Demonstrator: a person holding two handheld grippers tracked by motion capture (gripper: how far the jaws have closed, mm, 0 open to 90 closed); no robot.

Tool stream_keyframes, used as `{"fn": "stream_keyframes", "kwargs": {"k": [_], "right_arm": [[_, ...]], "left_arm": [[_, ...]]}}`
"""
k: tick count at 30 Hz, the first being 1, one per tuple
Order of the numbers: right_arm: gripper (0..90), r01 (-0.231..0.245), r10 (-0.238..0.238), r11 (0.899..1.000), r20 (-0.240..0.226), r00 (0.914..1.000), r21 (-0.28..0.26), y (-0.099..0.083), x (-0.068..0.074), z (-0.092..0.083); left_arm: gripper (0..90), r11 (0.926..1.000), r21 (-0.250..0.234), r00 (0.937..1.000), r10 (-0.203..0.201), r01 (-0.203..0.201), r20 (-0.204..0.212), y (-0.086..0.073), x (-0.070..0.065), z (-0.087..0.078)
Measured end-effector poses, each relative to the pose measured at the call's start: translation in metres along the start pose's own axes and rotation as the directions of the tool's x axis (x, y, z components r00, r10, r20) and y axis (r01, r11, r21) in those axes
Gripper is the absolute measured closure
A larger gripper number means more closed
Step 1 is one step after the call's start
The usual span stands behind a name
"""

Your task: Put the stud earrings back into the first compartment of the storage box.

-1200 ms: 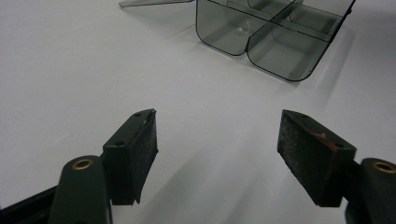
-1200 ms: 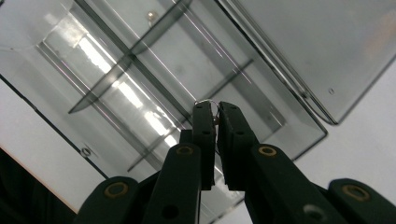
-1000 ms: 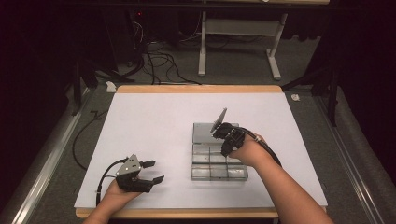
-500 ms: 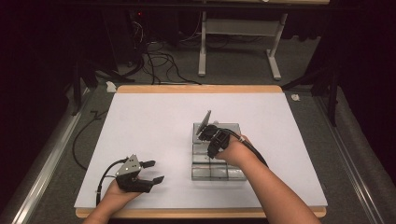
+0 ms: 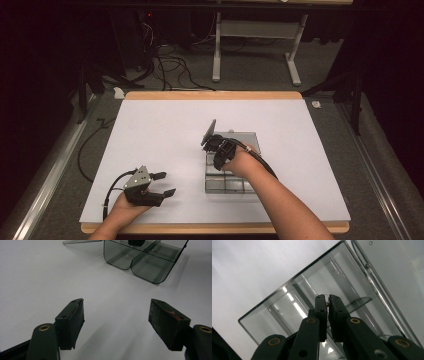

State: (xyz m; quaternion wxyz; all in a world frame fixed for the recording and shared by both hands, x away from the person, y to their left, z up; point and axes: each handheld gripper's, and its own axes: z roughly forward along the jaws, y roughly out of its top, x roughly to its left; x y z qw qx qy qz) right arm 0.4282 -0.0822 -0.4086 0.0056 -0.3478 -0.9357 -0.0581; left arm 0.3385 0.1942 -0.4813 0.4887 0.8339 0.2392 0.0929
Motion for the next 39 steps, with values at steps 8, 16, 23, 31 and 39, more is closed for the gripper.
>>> {"fn": "stream_keyframes", "kwargs": {"k": [8,16,23,31,39], "right_arm": [[86.2,0.0,0.0,1.0,0.003,1.0,0.027,0.008,0.0,0.015],[83.7,-0.028,0.028,0.999,0.005,0.9996,0.042,0.006,-0.001,0.022],[82.4,-0.022,0.022,1.0,-0.007,0.9997,-0.005,0.001,-0.003,0.008],[81.7,-0.051,0.052,0.998,0.015,0.9985,-0.041,-0.019,-0.016,-0.021],[79.8,-0.141,0.142,0.99,0.045,0.9888,-0.029,-0.059,-0.041,-0.035]], "left_arm": [[29.1,1.0,-0.001,1.0,-0.002,0.002,0.002,0.0,0.0,0.0],[29.2,1.0,-0.001,1.0,-0.001,0.001,0.0,0.0,0.0,0.0],[29.1,1.0,-0.001,1.0,-0.003,0.003,0.001,0.0,0.0,0.0],[29.2,1.0,-0.002,1.0,-0.002,0.002,0.0,0.0,0.0,0.0],[29.1,1.0,-0.001,1.0,-0.004,0.004,0.0,0.0,0.0,0.0]]}}
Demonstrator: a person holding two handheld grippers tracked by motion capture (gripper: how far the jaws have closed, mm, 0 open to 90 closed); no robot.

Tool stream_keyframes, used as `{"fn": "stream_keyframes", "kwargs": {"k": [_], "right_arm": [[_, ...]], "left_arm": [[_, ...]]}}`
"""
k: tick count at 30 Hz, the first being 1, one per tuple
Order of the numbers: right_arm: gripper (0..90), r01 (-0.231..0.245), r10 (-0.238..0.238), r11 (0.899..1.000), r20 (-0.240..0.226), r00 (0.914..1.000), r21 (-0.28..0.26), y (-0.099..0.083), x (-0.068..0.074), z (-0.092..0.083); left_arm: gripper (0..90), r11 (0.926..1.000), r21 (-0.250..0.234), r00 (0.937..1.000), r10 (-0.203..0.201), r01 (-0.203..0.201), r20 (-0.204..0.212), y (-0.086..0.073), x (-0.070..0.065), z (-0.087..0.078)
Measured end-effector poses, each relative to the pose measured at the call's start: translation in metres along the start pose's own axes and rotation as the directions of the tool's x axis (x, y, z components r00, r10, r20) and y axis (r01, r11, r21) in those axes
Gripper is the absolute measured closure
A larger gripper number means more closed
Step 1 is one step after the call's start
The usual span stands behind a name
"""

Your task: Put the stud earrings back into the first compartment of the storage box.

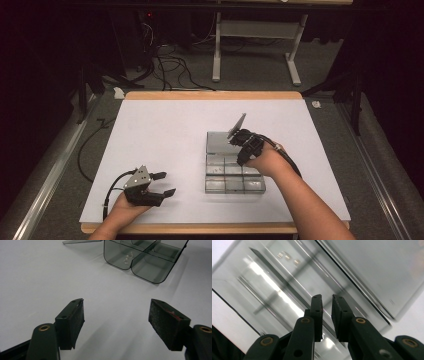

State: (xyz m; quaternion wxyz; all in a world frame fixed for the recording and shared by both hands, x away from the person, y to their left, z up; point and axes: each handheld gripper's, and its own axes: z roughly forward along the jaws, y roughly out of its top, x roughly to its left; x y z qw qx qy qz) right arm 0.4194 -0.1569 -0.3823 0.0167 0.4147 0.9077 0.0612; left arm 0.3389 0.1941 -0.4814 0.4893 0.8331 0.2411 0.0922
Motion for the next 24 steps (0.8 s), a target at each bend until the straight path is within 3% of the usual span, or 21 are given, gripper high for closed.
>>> {"fn": "stream_keyframes", "kwargs": {"k": [5,7,12,24], "right_arm": [[77.6,-0.074,0.074,0.997,0.02,0.9971,-0.011,-0.023,-0.021,-0.008],[76.6,-0.081,0.082,0.996,0.03,0.9962,-0.03,-0.032,-0.032,-0.011],[75.4,-0.147,0.149,0.988,0.044,0.9879,-0.045,-0.058,-0.055,-0.015],[72.1,-0.25,0.253,0.967,0.059,0.9657,-0.047,-0.1,-0.086,-0.012]], "left_arm": [[29.1,1.0,0.0,1.0,-0.002,0.002,-0.001,0.0,0.0,0.0],[29.1,1.0,0.0,1.0,-0.002,0.002,-0.002,0.0,0.001,0.0],[29.0,1.0,0.002,1.0,-0.001,0.001,-0.002,0.0,0.0,0.0],[29.0,1.0,0.003,1.0,-0.002,0.002,-0.006,0.0,0.0,0.0]]}}
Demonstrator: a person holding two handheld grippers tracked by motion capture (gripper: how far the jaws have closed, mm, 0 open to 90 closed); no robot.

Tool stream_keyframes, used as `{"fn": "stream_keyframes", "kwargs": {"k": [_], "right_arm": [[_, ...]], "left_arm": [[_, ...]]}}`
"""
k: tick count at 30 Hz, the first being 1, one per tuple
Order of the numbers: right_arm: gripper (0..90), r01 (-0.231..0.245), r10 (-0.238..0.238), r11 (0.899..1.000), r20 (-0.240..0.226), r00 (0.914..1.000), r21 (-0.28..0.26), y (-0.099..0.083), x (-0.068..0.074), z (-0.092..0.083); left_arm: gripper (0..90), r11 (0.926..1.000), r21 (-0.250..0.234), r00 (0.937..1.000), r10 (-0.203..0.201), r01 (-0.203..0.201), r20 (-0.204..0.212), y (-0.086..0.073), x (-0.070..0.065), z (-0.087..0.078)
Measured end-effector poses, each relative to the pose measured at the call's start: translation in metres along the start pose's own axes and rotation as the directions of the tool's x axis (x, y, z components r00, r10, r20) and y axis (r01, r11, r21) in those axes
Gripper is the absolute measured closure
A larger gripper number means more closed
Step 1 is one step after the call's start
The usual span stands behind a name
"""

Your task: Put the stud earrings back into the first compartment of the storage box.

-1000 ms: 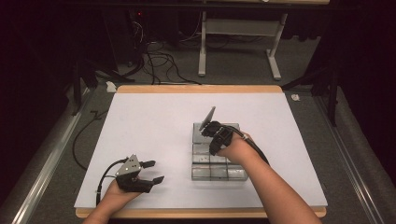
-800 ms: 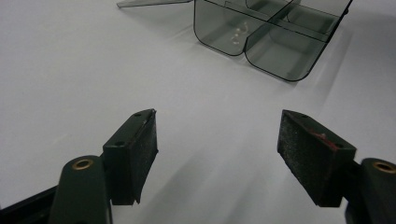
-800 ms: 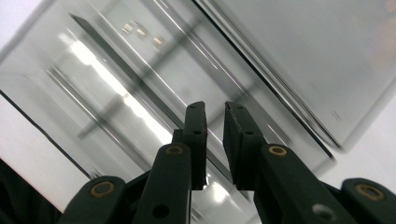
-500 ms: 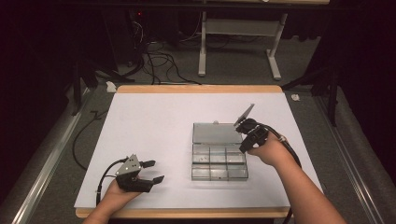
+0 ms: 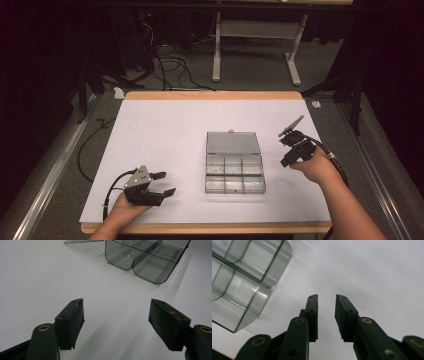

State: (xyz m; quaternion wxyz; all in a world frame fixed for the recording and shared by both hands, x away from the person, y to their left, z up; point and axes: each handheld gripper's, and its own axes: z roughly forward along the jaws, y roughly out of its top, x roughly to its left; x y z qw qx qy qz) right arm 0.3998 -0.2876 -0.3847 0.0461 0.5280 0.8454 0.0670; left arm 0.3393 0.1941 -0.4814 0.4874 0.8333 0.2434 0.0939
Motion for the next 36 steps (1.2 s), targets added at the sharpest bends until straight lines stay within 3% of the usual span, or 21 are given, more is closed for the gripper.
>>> {"fn": "stream_keyframes", "kwargs": {"k": [2,6,10,12,13,15,17,18,19,21,24,25,27,29,31,33,35,36], "right_arm": [[67.4,-0.006,0.007,1.0,0.004,1.0,-0.02,-0.004,-0.003,0.003],[57.8,-0.02,0.024,0.991,0.025,0.9994,-0.132,-0.016,-0.002,0.011],[53.6,-0.028,0.044,0.968,0.061,0.9972,-0.251,-0.031,0.003,0.025],[53.4,-0.052,0.071,0.945,0.046,0.9964,-0.323,-0.04,0.003,0.03],[52.8,-0.068,0.088,0.929,0.039,0.9953,-0.363,-0.045,0.004,0.033],[51.2,-0.077,0.098,0.888,0.024,0.9949,-0.454,-0.055,0.005,0.037],[49.1,-0.082,0.116,0.834,0.028,0.9929,-0.546,-0.066,0.008,0.042],[48.6,-0.083,0.12,0.823,0.028,0.9924,-0.562,-0.068,0.009,0.043],[48.1,-0.091,0.129,0.796,0.021,0.9914,-0.598,-0.073,0.011,0.046],[47.7,-0.106,0.157,0.762,0.024,0.9873,-0.639,-0.081,0.014,0.053],[45.7,-0.102,0.187,0.711,0.048,0.9812,-0.696,-0.091,0.019,0.061],[44.8,-0.089,0.196,0.689,0.068,0.9782,-0.719,-0.095,0.021,0.064],[43.3,-0.076,0.217,0.66,0.093,0.9717,-0.747,-0.102,0.023,0.072],[38.9,-0.089,0.22,0.671,0.084,0.9719,-0.736,-0.102,0.022,0.074],[38.2,-0.1,0.227,0.675,0.077,0.9708,-0.731,-0.101,0.022,0.075],[36.0,-0.102,0.227,0.689,0.08,0.9707,-0.717,-0.099,0.022,0.076],[35.3,-0.104,0.238,0.683,0.086,0.9674,-0.723,-0.1,0.023,0.075],[34.6,-0.107,0.243,0.676,0.083,0.9665,-0.729,-0.101,0.022,0.075]], "left_arm": [[28.9,1.0,-0.001,1.0,0.0,0.0,0.001,0.0,0.0,0.0],[28.7,1.0,-0.003,1.0,-0.002,0.002,-0.001,0.0,0.0,0.0],[28.7,1.0,-0.005,1.0,-0.005,0.005,-0.002,0.0,0.0,0.0],[28.7,1.0,-0.006,1.0,-0.007,0.006,-0.002,0.0,0.0,0.0],[28.7,0.9999,-0.007,1.0,-0.008,0.008,-0.002,0.0,0.001,0.0],[28.7,0.9999,-0.013,0.9999,-0.011,0.011,-0.005,0.0,0.001,-0.001],[28.7,0.9998,-0.016,0.9999,-0.015,0.015,-0.006,0.0,0.001,-0.001],[28.6,0.9997,-0.017,0.9998,-0.017,0.017,-0.007,0.0,0.002,-0.001],[28.6,0.9997,-0.018,0.9998,-0.018,0.017,-0.009,0.0,0.002,-0.001],[28.6,0.9997,-0.018,0.9997,-0.018,0.018,-0.015,0.0,0.002,-0.001],[28.6,0.9995,-0.022,0.9993,-0.023,0.023,-0.029,0.0,0.002,-0.001],[28.6,0.9994,-0.024,0.9992,-0.026,0.025,-0.032,0.0,0.002,-0.001],[28.6,0.9991,-0.031,0.9987,-0.03,0.029,-0.041,0.0,0.002,-0.001],[28.6,0.9987,-0.039,0.9984,-0.034,0.032,-0.046,0.0,0.002,-0.001],[28.6,0.9986,-0.041,0.9983,-0.035,0.033,-0.048,0.0,0.002,-0.001],[28.6,0.9988,-0.039,0.998,-0.033,0.031,-0.055,0.0,0.002,-0.001],[28.6,0.9987,-0.038,0.9972,-0.035,0.033,-0.066,0.0,0.002,-0.001],[28.6,0.9986,-0.039,0.9967,-0.038,0.036,-0.071,0.0,0.002,-0.001]]}}
